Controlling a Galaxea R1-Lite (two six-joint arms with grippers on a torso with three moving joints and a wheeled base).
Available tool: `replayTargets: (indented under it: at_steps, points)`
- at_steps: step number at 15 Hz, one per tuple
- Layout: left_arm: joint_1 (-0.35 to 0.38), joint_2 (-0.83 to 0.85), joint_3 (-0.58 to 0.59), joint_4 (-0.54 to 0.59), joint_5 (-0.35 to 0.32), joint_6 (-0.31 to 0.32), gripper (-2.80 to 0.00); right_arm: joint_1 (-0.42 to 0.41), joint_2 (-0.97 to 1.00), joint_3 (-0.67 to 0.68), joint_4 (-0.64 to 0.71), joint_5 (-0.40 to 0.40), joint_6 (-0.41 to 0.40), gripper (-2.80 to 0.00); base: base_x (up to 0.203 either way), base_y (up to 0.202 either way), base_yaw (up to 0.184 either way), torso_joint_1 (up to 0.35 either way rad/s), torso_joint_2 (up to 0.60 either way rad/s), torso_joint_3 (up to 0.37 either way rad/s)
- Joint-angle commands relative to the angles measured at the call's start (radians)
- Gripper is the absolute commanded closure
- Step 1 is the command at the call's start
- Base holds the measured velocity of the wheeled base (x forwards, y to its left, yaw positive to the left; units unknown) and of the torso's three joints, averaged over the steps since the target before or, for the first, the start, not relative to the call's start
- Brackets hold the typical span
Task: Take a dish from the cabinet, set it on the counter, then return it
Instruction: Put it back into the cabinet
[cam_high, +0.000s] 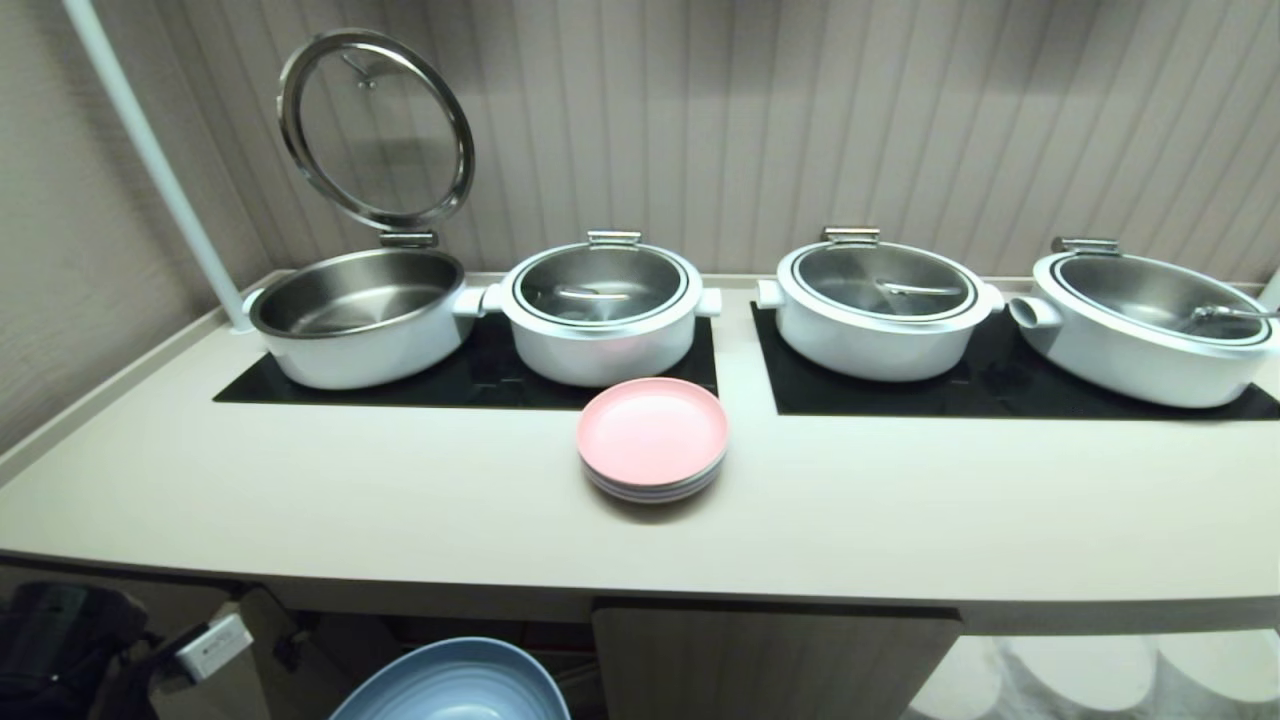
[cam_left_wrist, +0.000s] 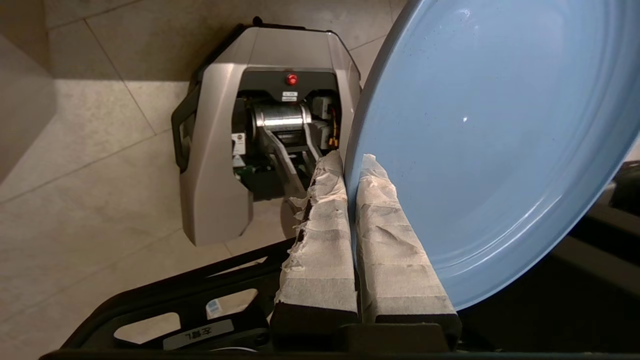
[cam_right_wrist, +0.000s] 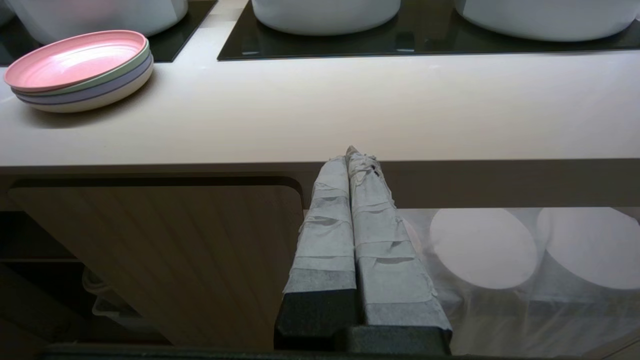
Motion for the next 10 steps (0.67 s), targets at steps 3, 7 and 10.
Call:
replayTargets:
  at_steps: [3,7,10]
  points:
    - [0.001,-0.037,0.049,0.002,-0.001,0.074,0.0,0.0,0.0,0.0,0.0,-0.001,0.0,0.0,0.0,0.0,0.0,0.0,0.0,0.0]
    - [0.001,-0.035,0.05,0.002,-0.001,0.076,0.0,0.0,0.0,0.0,0.0,-0.001,0.0,0.0,0.0,0.0,0.0,0.0,0.0,0.0]
    - [-0.009,-0.036,0.071,0.003,-0.003,0.089,0.0,0.0,0.0,0.0,0.0,-0.001,0.0,0.0,0.0,0.0,0.0,0.0,0.0,0.0]
